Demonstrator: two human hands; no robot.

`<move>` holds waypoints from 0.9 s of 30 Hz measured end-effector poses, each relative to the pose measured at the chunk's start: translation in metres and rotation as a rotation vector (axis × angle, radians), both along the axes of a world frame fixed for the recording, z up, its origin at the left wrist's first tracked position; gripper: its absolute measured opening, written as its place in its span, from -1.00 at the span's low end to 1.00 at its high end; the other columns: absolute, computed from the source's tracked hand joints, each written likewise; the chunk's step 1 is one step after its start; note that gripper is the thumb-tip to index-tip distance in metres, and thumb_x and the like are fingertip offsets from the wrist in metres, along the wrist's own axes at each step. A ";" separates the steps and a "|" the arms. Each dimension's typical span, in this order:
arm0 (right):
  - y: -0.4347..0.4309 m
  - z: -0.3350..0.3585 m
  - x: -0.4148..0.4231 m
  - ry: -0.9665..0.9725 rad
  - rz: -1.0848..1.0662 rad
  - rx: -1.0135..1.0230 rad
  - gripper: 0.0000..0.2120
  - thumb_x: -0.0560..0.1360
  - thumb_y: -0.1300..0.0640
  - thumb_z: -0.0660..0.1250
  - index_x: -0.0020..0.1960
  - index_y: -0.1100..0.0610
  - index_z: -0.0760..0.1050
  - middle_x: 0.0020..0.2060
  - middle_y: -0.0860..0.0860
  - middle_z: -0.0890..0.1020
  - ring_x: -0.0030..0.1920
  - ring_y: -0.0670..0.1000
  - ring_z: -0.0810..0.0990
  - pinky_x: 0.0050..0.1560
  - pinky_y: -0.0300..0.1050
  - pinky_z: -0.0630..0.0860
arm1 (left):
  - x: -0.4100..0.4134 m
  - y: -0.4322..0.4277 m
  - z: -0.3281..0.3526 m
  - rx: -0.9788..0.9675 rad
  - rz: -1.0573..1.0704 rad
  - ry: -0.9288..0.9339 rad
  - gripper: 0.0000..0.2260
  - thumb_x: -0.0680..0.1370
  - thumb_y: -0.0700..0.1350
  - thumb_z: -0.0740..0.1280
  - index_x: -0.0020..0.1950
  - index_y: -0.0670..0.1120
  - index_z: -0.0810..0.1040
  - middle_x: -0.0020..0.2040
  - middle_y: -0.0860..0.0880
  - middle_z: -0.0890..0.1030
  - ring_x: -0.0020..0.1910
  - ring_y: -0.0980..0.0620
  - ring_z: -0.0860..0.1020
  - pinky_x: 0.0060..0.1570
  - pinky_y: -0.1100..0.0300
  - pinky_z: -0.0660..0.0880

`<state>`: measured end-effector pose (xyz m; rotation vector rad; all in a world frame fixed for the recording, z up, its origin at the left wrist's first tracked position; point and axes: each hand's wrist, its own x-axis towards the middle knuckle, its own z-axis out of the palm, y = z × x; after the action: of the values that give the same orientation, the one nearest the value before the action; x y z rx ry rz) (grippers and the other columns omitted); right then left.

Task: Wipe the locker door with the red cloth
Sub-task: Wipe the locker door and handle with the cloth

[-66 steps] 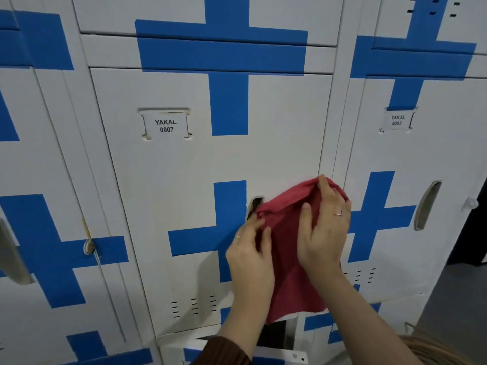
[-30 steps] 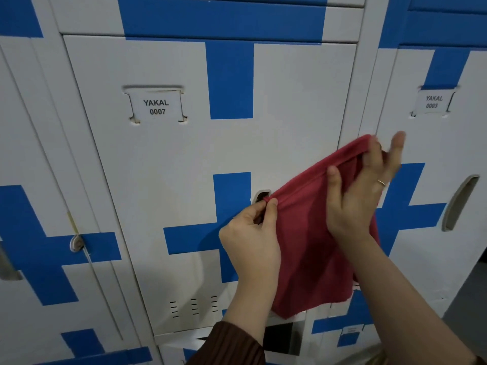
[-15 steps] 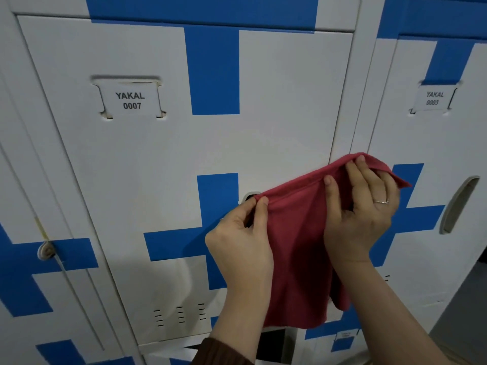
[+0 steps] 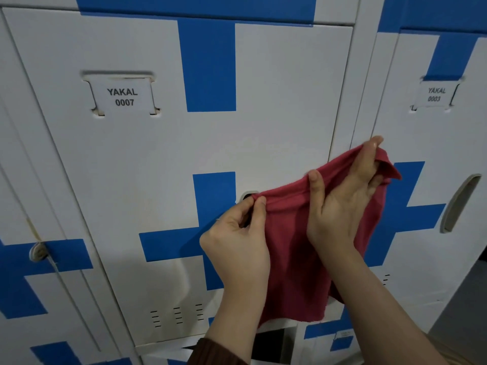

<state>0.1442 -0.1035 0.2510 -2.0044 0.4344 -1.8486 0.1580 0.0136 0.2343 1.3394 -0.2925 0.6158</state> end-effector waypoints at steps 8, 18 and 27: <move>-0.004 0.000 -0.007 0.254 -0.090 -0.105 -0.24 0.51 -0.25 -0.05 0.45 0.21 -0.25 0.46 0.23 -0.15 0.41 -0.06 -0.29 0.36 -0.12 -0.43 | 0.001 0.004 -0.008 0.054 0.015 -0.051 -0.85 0.40 -0.12 0.49 -0.07 -0.13 0.68 -0.25 0.09 0.66 -0.27 0.23 0.61 -0.17 0.44 0.49; -0.009 -0.006 -0.014 0.396 -0.117 -0.167 -0.16 0.47 -0.35 -0.07 0.45 0.18 -0.32 0.44 0.10 -0.25 0.39 -0.05 -0.44 0.37 -0.03 -0.43 | 0.002 0.003 -0.001 0.078 0.026 -0.091 -0.80 0.40 -0.05 0.42 -0.07 -0.14 0.68 -0.26 0.14 0.63 -0.28 0.20 0.60 -0.14 0.39 0.51; -0.008 -0.006 -0.014 0.398 -0.115 -0.153 -0.17 0.47 -0.34 -0.07 0.46 0.18 -0.30 0.45 0.14 -0.21 0.41 -0.04 -0.36 0.38 0.04 -0.39 | 0.000 0.010 -0.002 0.227 0.043 -0.059 -0.87 0.42 -0.09 0.45 -0.16 -0.14 0.69 -0.33 -0.01 0.67 -0.28 0.15 0.58 -0.23 0.35 0.47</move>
<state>0.1301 -0.1118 0.2454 -2.5114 0.5407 -1.5814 0.1578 0.0237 0.2323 1.5501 -0.3913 0.6739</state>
